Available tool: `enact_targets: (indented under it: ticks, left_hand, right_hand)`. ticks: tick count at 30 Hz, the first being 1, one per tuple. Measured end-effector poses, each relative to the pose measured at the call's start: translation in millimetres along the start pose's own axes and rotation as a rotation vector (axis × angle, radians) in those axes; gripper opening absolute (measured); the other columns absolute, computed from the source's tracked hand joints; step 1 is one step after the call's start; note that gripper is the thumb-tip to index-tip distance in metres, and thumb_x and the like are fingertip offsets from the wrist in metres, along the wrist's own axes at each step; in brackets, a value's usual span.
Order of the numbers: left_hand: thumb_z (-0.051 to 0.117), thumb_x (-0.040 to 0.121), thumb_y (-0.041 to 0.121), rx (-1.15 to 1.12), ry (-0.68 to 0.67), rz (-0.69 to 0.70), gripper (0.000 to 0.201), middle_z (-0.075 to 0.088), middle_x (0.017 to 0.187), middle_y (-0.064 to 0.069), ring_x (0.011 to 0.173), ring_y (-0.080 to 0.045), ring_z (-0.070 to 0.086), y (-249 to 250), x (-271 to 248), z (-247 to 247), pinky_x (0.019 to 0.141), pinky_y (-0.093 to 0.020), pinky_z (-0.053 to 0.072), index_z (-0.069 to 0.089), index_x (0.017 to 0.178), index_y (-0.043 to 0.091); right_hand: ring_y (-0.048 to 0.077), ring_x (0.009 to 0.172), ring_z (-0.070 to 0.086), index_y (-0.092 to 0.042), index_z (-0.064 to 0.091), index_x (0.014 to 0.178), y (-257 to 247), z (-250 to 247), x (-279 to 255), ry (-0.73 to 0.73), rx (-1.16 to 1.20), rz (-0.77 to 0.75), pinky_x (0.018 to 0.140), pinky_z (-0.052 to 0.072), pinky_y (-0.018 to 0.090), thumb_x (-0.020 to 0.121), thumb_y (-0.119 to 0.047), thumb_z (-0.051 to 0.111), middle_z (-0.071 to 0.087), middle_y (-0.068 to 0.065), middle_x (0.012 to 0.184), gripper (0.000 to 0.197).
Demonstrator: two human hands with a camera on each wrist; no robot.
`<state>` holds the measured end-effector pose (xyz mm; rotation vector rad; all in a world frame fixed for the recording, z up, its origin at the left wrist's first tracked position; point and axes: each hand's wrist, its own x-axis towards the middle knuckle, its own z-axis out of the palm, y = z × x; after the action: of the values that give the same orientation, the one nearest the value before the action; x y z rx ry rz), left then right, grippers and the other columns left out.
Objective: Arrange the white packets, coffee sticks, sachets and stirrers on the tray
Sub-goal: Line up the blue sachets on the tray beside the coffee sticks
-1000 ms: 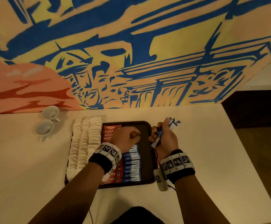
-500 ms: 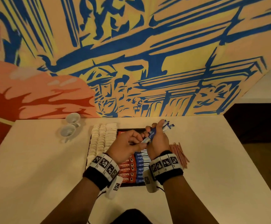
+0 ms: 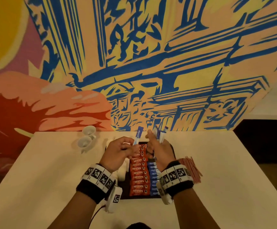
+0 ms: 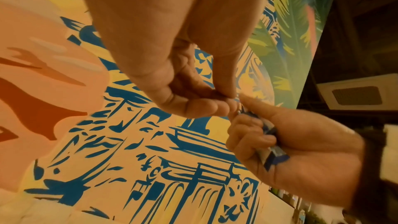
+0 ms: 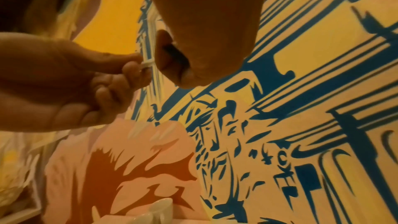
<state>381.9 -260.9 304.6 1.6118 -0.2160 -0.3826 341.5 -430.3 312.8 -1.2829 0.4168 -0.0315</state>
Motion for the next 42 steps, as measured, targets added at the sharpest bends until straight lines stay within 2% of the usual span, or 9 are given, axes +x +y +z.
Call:
enact_targets:
  ticks: [5,9,17,20,24,31,34,39,42]
  left_hand:
    - [0.076,0.086,0.008,0.026,-0.018,0.026,0.026,0.073,0.078,-0.021,0.068,-0.021,0.065,2,-11,-4,0.063,-0.025,0.052,0.061,0.103,-0.002]
    - [0.079,0.085,0.015,0.114,-0.106,0.01,0.029,0.075,0.096,-0.004,0.083,-0.016,0.07,8,-17,-21,0.067,-0.029,0.053,0.066,0.11,0.014]
    - [0.067,0.092,0.004,0.086,-0.066,0.052,0.014,0.074,0.086,-0.009,0.068,-0.012,0.061,22,-10,-27,0.061,-0.025,0.051,0.076,0.102,0.009]
    - [0.069,0.09,0.002,-0.054,0.03,0.028,0.009,0.071,0.078,-0.012,0.068,-0.018,0.061,19,-1,-24,0.061,-0.026,0.053,0.074,0.097,0.004]
    - [0.069,0.088,-0.003,-0.152,0.041,-0.05,0.013,0.072,0.083,-0.019,0.07,-0.022,0.063,11,7,-18,0.061,-0.027,0.055,0.068,0.101,-0.007]
    - [0.078,0.085,0.021,0.599,-0.066,0.359,0.041,0.059,0.121,0.018,0.107,-0.002,0.055,-7,27,7,0.082,-0.015,0.047,0.065,0.121,0.037]
    - [0.077,0.085,0.027,0.803,-0.151,0.448,0.033,0.06,0.117,0.017,0.111,-0.005,0.048,-5,43,20,0.094,-0.022,0.041,0.069,0.116,0.037]
    - [0.07,0.09,0.035,0.951,-0.231,0.446,0.024,0.062,0.104,0.019,0.1,-0.005,0.049,-10,72,41,0.089,-0.026,0.042,0.072,0.114,0.033]
    - [0.066,0.093,0.04,0.986,-0.251,0.398,0.026,0.064,0.11,0.014,0.104,-0.007,0.051,-19,90,55,0.091,-0.027,0.042,0.07,0.117,0.033]
  right_hand:
    - [0.025,0.06,0.047,-0.019,0.07,0.081,7,18,-10,-0.07,-0.129,-0.053,0.054,0.038,0.028,0.087,-0.029,0.081,0.057,0.011,0.069,0.017]
    - [0.002,0.042,0.047,-0.023,0.059,0.064,2,11,-11,-0.14,-0.347,-0.133,0.048,0.038,0.016,0.091,-0.022,0.078,0.054,-0.013,0.048,0.032]
    - [0.0,0.042,0.044,-0.023,0.056,0.063,-9,2,-8,-0.319,-0.679,-0.118,0.048,0.035,0.013,0.09,-0.025,0.078,0.052,-0.013,0.045,0.035]
    - [0.004,0.045,0.049,-0.012,0.068,0.075,-10,-11,-6,-0.261,-0.62,-0.094,0.052,0.039,0.02,0.088,-0.032,0.08,0.057,-0.009,0.052,0.027]
    - [-0.001,0.039,0.046,0.005,0.072,0.102,-10,-35,3,-0.149,-0.546,-0.054,0.043,0.035,0.012,0.09,-0.031,0.078,0.053,-0.013,0.045,0.039]
    - [0.003,0.043,0.041,-0.004,0.068,0.086,-10,-71,25,-0.125,-0.685,-0.018,0.047,0.034,0.017,0.086,-0.041,0.081,0.045,-0.001,0.056,0.039]
    - [0.008,0.048,0.04,-0.01,0.062,0.081,-10,-83,35,-0.156,-0.712,0.011,0.052,0.033,0.022,0.084,-0.044,0.081,0.044,0.005,0.061,0.039]
    - [0.016,0.056,0.043,0.007,0.066,0.096,-2,-108,56,-0.152,-0.659,0.045,0.057,0.033,0.028,0.083,-0.05,0.079,0.048,0.007,0.064,0.06]
    - [0.011,0.051,0.043,-0.004,0.066,0.081,6,-126,70,-0.076,-0.599,0.057,0.056,0.035,0.027,0.088,-0.049,0.075,0.049,-0.003,0.055,0.046]
